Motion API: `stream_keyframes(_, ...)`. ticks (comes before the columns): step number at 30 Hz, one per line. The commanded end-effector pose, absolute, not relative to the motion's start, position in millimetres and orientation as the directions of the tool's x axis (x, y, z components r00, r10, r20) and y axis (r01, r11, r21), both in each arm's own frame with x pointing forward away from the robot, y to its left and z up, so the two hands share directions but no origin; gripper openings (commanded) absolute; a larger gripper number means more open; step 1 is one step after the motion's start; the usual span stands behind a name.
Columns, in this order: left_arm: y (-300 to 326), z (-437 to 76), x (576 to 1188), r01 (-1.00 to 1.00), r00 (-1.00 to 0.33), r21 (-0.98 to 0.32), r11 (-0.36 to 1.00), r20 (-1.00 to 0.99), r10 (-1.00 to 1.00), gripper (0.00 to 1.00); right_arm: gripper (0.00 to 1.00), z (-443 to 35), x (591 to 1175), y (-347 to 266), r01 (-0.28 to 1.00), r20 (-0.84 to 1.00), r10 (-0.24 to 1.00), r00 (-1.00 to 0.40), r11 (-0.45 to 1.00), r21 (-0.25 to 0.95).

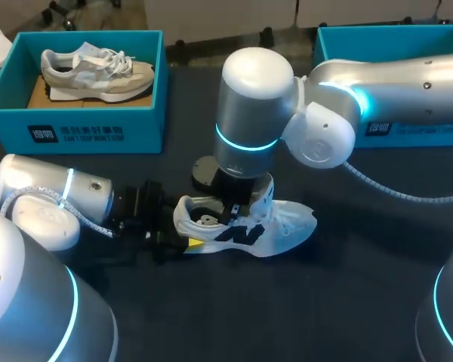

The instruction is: Take the shoe out of the shoebox, open the shoe tongue, remove and reinsert the insole, then place the shoe into the shoebox

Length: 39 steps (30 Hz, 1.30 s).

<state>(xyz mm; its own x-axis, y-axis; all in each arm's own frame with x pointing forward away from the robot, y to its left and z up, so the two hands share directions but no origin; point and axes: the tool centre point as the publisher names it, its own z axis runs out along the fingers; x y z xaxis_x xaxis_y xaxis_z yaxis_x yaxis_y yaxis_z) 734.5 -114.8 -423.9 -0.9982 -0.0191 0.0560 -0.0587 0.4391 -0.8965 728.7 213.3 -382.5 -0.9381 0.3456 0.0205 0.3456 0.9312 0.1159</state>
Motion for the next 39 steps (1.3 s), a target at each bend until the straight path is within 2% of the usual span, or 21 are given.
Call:
stream_keyframes(1, -114, -429, 738, -0.059, -0.998, -0.895, 0.441, 0.056, -0.02, 0.0, 0.0, -366, 721, 198, 0.352, -0.016, 0.357, -0.934, 0.928, 0.122)
stream_keyframes(13, -114, -429, 738, -0.059, -0.998, -0.895, 0.441, 0.056, -0.02, 0.0, 0.0, -350, 733, 189, 0.346, -0.057, 0.355, -0.933, 0.931, 0.118)
stream_keyframes(19, -114, -429, 738, -0.059, -0.998, -0.895, 0.441, 0.056, -0.02, 0.0, 0.0, -339, 741, 191, 0.329, -0.086, 0.345, -0.935, 0.931, 0.159)
stream_keyframes(29, -114, -429, 738, -0.059, -0.998, -0.895, 0.441, 0.056, -0.02, 0.0, 0.0, -322, 750, 197, 0.266, -0.1, 0.29, -0.952, 0.943, 0.2)
stream_keyframes(39, -114, -429, 738, -0.059, -0.998, -0.895, 0.441, 0.056, -0.02, 0.0, 0.0, -307, 760, 214, 0.144, -0.072, 0.167, -0.983, 0.957, 0.252)
